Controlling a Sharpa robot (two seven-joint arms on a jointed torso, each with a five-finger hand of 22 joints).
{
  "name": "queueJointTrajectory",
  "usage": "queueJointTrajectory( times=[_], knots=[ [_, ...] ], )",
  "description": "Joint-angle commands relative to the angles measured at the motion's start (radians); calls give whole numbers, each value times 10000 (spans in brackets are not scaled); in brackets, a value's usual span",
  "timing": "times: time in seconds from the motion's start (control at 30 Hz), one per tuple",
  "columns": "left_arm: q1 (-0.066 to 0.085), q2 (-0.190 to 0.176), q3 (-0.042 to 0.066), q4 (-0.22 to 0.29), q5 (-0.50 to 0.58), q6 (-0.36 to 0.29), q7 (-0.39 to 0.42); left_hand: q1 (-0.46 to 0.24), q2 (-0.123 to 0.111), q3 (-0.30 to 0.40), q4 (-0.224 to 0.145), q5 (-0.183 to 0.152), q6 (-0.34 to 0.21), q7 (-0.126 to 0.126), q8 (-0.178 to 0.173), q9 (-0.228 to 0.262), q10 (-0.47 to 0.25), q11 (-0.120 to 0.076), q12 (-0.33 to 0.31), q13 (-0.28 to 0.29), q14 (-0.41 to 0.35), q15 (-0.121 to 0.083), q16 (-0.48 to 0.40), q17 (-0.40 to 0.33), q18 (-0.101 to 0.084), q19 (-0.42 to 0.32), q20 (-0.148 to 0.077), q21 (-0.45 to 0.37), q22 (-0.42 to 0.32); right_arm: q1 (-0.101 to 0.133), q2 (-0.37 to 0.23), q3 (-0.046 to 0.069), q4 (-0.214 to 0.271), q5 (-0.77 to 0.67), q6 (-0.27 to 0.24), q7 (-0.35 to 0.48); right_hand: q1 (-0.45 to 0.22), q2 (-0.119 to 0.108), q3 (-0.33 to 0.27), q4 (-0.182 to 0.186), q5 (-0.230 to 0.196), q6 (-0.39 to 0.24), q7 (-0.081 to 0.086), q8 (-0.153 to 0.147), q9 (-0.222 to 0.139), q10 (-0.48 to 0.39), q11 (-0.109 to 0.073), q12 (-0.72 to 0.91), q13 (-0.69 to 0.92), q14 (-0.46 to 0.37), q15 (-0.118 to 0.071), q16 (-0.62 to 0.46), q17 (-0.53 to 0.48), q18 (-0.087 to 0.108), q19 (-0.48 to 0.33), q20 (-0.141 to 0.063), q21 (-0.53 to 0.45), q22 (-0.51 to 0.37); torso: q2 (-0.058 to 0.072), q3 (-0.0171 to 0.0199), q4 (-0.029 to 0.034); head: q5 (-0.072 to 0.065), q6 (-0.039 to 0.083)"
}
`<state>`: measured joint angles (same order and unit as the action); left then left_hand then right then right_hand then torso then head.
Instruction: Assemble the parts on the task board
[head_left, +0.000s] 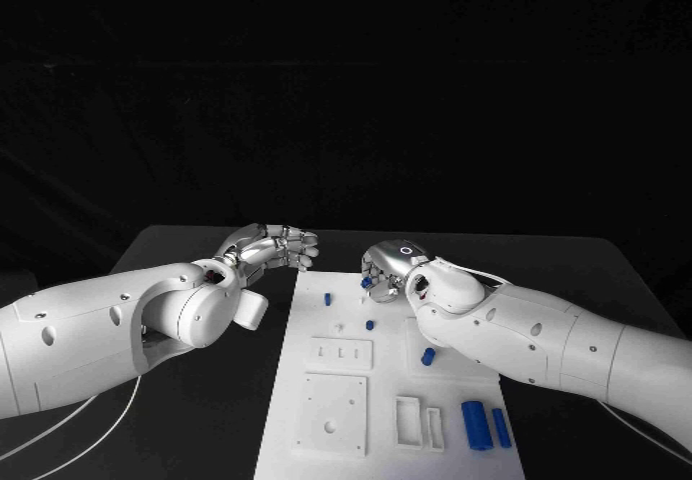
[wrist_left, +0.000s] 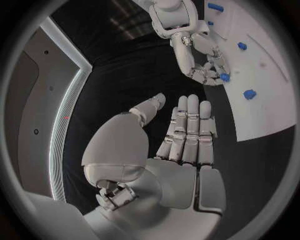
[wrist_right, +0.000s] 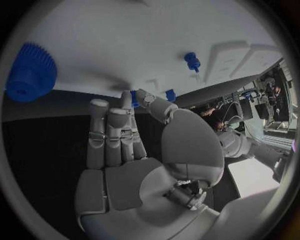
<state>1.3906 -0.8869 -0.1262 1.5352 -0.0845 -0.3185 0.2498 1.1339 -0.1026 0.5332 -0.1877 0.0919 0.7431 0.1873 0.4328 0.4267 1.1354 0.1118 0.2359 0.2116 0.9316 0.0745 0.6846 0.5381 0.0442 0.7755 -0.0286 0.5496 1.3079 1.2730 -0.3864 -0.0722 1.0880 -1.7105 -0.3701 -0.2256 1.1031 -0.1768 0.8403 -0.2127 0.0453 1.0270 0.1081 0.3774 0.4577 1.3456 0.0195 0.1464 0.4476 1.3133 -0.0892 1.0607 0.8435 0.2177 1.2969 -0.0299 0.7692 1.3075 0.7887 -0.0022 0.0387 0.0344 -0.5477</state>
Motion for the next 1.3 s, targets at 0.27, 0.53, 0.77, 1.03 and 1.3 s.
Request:
queueJointTrajectory(
  times=[0.27,0.53,0.77,1.03,1.3],
  knots=[
    [28,-12,9,30,30,113,70,-134,53,33,-18,27,-5,2,-10,20,-85,-4,59,34,-71,-7,69,-15,181,-59,24,72,154,-18,43,-23,-69,207,153,-24,74,-122,166,0,80,-378,180,-293,166,-626,195,-435,-41,-12,159,5,-65,441,-44,-50,40,190,11,7,-4,-11,-9],
    [55,24,8,-38,30,81,-41,-172,29,31,-10,23,-24,7,-21,25,-120,5,60,46,-98,0,59,-25,178,-75,28,71,151,-16,-97,-28,1,638,-610,127,130,-1127,68,105,586,-1710,795,-1066,-223,-2550,860,-892,-754,-102,804,-55,-200,435,-159,60,-79,113,-6,-3,-10,3,5],
    [70,16,8,-22,30,106,-41,-214,35,38,16,17,-35,14,-28,32,-140,10,71,63,-114,6,55,-33,176,-87,33,73,149,-16,-329,-29,154,885,-850,352,173,-1200,-490,-85,640,-2172,992,-1222,-308,-3274,1144,-834,-1384,-197,1077,-74,-312,441,-257,161,-248,47,8,-1,-35,-6,49],
    [74,-10,8,-56,30,97,-15,-217,37,43,18,17,-37,14,-28,35,-144,10,75,69,-113,6,57,-34,178,-89,33,75,148,92,-1182,-11,1102,1246,-1248,634,280,-1187,-566,69,671,-2010,919,-1052,-265,-2910,1059,-726,-1658,-169,995,6,-375,441,-157,158,-277,35,-2,15,-41,-4,90],
    [74,-20,8,-14,2,179,-10,-207,47,59,11,22,-32,10,-25,42,-147,6,85,80,-109,3,64,-34,183,-91,30,79,149,490,-2346,71,1842,1464,-254,713,305,-1182,-551,348,241,-1861,797,-932,-268,-1643,624,53,-1437,-189,576,-5,-460,441,-192,136,-307,80,-2,18,-72,-53,239]
  ],
)
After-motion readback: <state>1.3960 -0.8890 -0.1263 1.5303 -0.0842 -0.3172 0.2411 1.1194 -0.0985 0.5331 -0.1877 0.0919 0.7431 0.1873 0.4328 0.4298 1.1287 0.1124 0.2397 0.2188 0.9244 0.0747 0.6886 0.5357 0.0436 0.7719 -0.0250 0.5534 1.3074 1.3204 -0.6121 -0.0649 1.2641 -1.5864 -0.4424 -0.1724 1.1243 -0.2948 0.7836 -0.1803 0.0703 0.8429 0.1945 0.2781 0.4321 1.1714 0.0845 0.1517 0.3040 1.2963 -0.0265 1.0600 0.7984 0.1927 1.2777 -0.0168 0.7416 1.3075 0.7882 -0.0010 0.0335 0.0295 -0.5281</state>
